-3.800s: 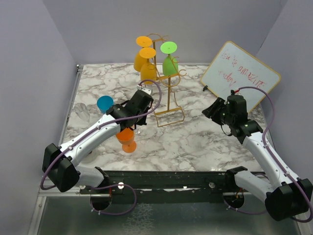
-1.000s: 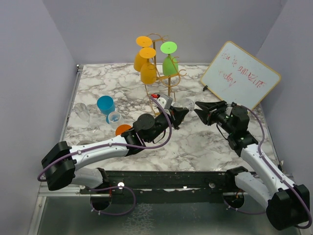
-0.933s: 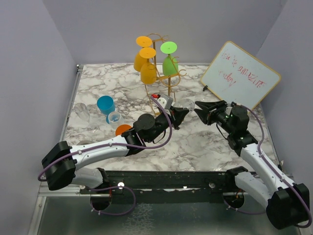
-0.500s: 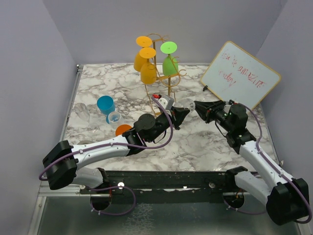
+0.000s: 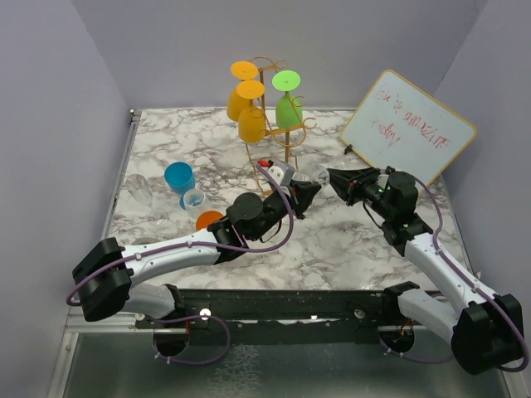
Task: Place the wine glass upside down on the wine glass rack
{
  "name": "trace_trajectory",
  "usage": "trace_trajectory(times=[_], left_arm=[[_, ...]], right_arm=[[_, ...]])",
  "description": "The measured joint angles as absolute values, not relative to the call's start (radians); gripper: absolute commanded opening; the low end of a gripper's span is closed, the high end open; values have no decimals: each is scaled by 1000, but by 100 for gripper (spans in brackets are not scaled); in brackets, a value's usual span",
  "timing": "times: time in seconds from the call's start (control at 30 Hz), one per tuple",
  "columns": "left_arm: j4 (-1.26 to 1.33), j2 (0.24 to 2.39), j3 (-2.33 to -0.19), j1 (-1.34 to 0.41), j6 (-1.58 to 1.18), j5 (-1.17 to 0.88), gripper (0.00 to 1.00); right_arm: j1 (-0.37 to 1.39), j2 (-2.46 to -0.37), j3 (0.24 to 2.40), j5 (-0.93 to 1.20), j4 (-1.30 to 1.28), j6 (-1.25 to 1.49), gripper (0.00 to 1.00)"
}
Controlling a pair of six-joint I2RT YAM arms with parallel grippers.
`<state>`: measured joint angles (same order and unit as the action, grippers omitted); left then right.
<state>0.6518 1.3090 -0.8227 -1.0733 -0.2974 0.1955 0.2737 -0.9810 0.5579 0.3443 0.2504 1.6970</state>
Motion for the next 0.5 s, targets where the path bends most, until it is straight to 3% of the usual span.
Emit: trace_trajectory(times=[0.1, 0.23, 0.33, 0.5], left_arm=[[653, 1309, -819, -1073, -298, 196, 0], [656, 1309, -814, -1073, -301, 196, 0], [656, 1309, -807, -1073, -309, 196, 0], [656, 1309, -803, -1073, -314, 197, 0]], right_arm=[[274, -988, 558, 347, 252, 1702, 22], [274, -994, 558, 352, 253, 1700, 32], [275, -1004, 558, 360, 253, 1699, 31], [276, -1012, 558, 363, 253, 1698, 7]])
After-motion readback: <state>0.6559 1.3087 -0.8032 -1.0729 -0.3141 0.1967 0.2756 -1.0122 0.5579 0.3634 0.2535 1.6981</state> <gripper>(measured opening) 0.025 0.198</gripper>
